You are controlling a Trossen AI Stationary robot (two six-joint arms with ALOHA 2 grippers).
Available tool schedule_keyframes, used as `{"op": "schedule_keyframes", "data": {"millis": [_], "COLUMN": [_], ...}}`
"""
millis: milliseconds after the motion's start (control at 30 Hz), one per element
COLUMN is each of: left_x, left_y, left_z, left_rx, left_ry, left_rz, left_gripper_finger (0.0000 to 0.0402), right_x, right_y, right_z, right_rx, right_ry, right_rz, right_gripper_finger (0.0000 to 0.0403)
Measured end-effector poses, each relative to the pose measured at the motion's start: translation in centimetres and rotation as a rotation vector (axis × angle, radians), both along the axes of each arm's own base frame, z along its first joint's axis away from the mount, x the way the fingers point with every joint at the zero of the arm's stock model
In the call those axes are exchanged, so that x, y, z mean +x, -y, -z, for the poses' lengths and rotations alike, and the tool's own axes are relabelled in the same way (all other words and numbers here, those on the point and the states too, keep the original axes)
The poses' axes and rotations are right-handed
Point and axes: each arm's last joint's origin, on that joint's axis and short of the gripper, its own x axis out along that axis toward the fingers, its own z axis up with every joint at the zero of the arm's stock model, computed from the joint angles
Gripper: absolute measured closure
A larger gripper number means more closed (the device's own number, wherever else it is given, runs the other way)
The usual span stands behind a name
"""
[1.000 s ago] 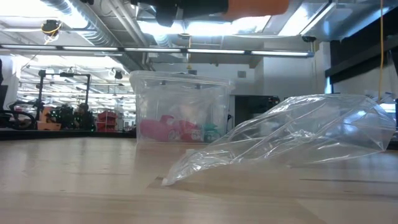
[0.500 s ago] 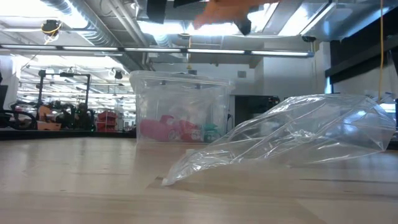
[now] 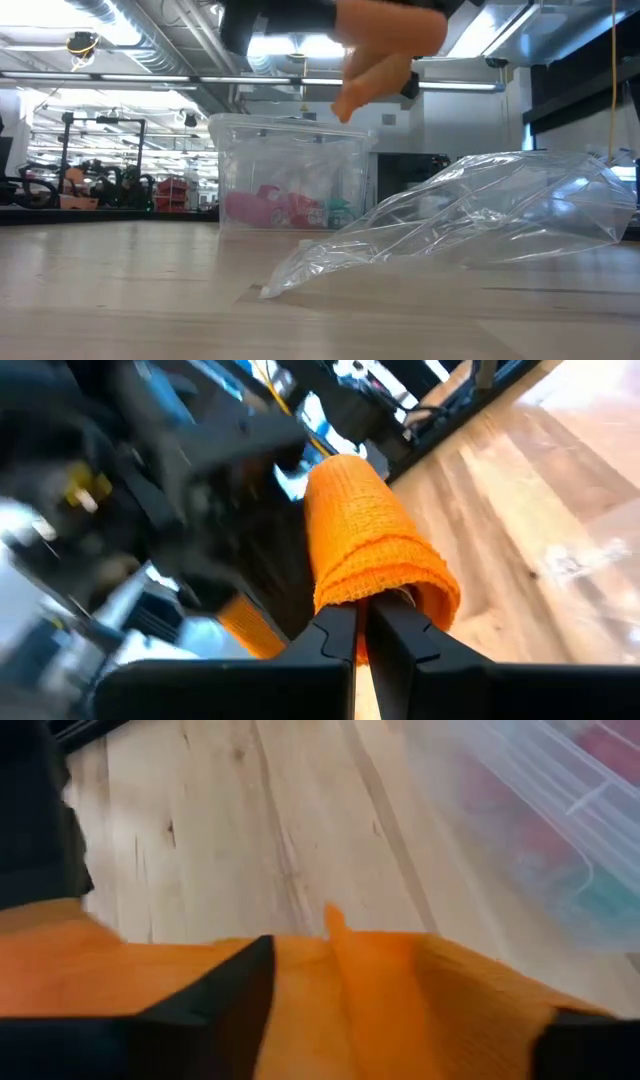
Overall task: Roll bandage
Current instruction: Roll the orange bandage
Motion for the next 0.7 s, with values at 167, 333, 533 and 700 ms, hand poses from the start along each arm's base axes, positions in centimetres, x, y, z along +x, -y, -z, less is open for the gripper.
{"op": "schedule_keyframes", "data": {"millis": [167,333,533,700], "left_x": [-0.2,0.0,0.0,-0.1], "left_y": [-0.3,-0.2,-0.2,-0.2], "left_z": [0.9,1.6,1.7,1.3], "left_rx": [-0.143,-0.181,-0.183,-0.2], "left_ry": [-0.034,-0.048,-0.052,-0.031], "left_rz": [-0.032,-0.042,-0.036,-0.035], "left_gripper_finger": [0.0398,0.0398,0.0398,0.0398], "right_x": [-0.1,-0.1,-0.2,-2.0], "right_y": [0.0,0.0,-0.2,-0.3], "right_z": [-0.1,-0.1,-0.4,-3.4], "right_rx": [0.0,0.023,0.087,0.017], "right_ry": [0.001,-0.002,-0.013,-0.089], "right_rz": [0.0,0.014,0.005,-0.085], "right_gripper_finger": [0.008,0.0054,0.0052,0.0052]}}
